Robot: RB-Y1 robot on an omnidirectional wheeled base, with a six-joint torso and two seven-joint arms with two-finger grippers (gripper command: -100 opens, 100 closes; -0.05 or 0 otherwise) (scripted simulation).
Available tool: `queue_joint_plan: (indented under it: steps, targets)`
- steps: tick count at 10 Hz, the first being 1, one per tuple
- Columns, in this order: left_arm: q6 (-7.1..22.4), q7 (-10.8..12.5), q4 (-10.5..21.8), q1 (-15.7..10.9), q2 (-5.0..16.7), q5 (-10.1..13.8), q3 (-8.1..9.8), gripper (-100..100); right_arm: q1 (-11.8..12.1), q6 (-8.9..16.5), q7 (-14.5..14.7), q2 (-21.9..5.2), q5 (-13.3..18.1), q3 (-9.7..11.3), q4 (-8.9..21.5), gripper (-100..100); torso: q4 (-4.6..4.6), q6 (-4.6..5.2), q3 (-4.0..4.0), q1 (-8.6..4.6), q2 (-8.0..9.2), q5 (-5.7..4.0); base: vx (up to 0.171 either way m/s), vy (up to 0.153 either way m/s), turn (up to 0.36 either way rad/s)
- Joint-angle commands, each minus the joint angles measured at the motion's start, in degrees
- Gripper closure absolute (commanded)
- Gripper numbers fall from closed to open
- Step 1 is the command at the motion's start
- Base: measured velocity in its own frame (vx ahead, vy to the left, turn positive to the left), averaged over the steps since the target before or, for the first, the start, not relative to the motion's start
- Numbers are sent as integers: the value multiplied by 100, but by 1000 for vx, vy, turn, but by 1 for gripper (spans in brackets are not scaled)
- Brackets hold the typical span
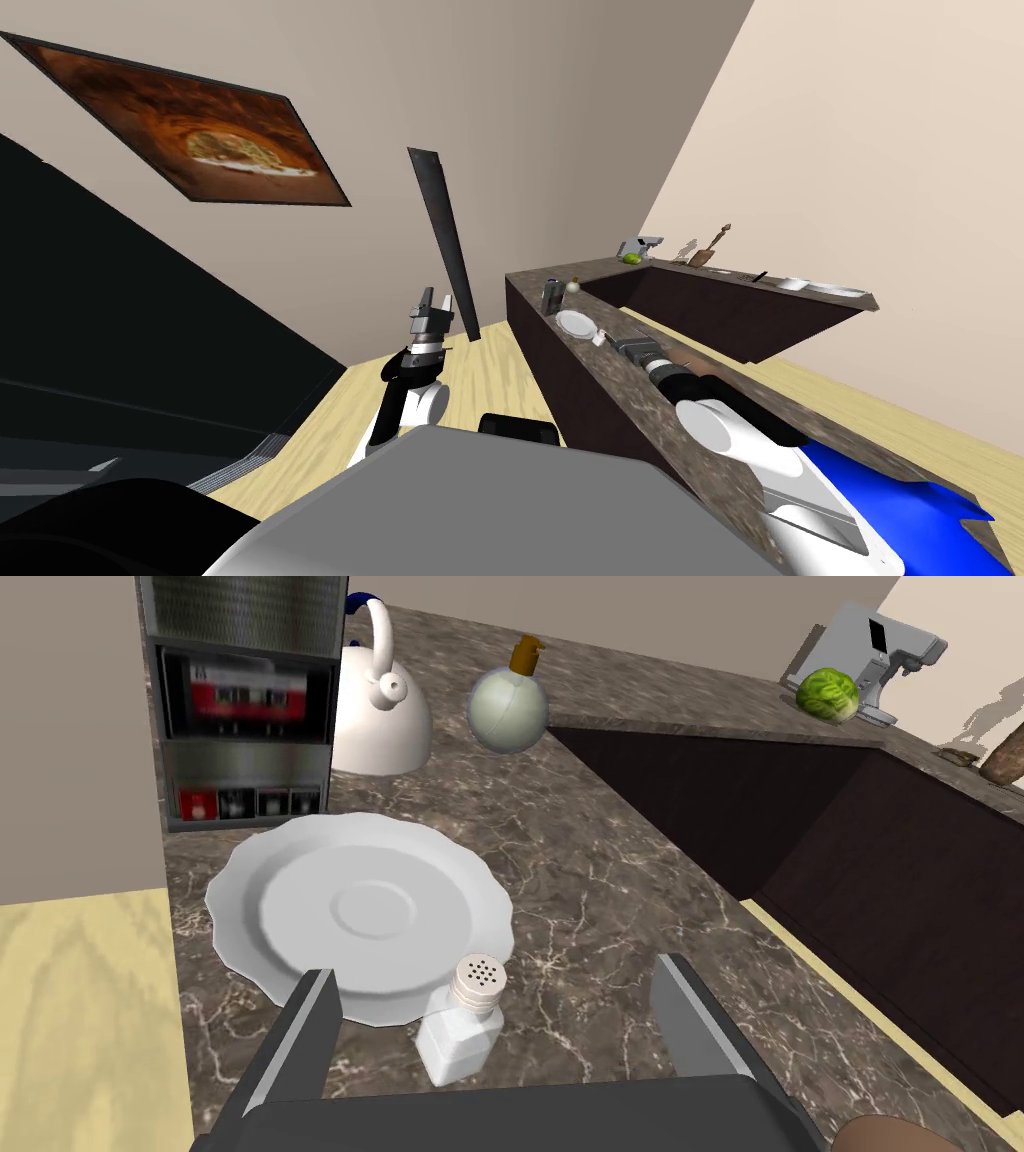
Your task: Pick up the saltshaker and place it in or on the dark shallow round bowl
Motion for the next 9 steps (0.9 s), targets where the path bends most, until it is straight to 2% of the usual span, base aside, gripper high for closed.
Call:
queue_joint_plan:
  steps: [1,2,3,4,5,6,7,8,9]
  targets:
    - [0,0,0,0,0,0,0,0,-22,271,-124,-10,-57,-30,48,-100,0,0,0,0,0,0,59,26,-49]
    - [0,0,0,0,0,0,0,0,-31,452,-341,-71,-206,-117,120,-100,0,-1,1,-5,3,-1,76,38,-71]
    - [0,0,0,0,0,0,0,0,-31,571,-341,-71,-206,-117,120,-100,0,0,-1,-2,-1,-1,64,36,-37]
    - [0,0,0,0,0,0,0,0,-38,795,-549,-127,-342,-202,195,-100,0,-2,0,-3,1,-1,70,46,-60]
    - [0,0,0,0,0,0,0,0,-38,862,-549,-127,-342,-202,195,-100,0,0,0,0,0,0,68,35,-39]
    - [0,0,0,0,0,0,0,0,-44,1062,-747,-178,-467,-284,271,-100,-1,-2,-1,-3,0,-1,93,43,-64]
    - [0,0,0,0,0,0,0,0,-44,1144,-747,-178,-467,-284,271,-100,-2,-1,-4,-1,-7,-1,70,38,-35]
    - [0,0,0,0,0,0,0,0,-48,1333,-937,-226,-582,-364,347,-100,-1,-2,-2,-2,-2,-1,71,29,-74]
    - [0,0,0,0,0,0,0,0,-48,1418,-937,-226,-582,-364,347,-100,-1,0,-1,-5,-1,-1,66,27,-30]
